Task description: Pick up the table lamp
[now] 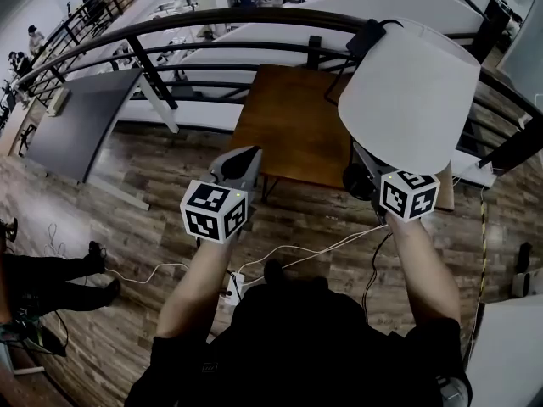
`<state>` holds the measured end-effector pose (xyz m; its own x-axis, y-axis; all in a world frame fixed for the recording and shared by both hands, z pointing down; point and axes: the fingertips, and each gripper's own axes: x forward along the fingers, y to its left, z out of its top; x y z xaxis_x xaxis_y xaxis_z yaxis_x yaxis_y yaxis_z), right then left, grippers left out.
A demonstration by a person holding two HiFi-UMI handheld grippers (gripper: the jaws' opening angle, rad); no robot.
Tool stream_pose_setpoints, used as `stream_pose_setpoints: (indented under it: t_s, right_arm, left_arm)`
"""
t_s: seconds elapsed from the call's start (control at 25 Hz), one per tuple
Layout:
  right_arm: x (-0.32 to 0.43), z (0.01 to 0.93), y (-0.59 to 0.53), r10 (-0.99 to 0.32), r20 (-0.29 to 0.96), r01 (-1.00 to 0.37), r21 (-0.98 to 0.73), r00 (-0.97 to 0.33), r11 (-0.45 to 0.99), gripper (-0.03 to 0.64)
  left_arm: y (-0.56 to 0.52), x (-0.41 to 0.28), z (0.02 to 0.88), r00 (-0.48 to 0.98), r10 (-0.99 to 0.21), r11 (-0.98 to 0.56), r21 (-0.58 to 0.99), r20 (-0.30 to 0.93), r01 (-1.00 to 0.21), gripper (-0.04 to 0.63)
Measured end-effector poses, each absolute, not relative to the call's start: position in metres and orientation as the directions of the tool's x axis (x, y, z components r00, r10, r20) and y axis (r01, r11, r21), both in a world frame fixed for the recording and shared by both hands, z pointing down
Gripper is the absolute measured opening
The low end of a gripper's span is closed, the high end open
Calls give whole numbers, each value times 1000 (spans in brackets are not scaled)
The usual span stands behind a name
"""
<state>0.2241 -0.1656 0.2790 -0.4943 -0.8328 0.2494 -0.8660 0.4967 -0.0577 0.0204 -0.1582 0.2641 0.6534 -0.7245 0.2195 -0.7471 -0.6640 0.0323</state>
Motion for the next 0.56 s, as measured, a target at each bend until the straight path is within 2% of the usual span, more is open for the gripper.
stream_pose_setpoints:
  t_s: [0.56]
  right_arm:
    - [230,273,-152,-845,236,-876,-77,-481,477,86]
  left_arm:
    - [-161,20,252,671,-719,-678,32,180,-735,6]
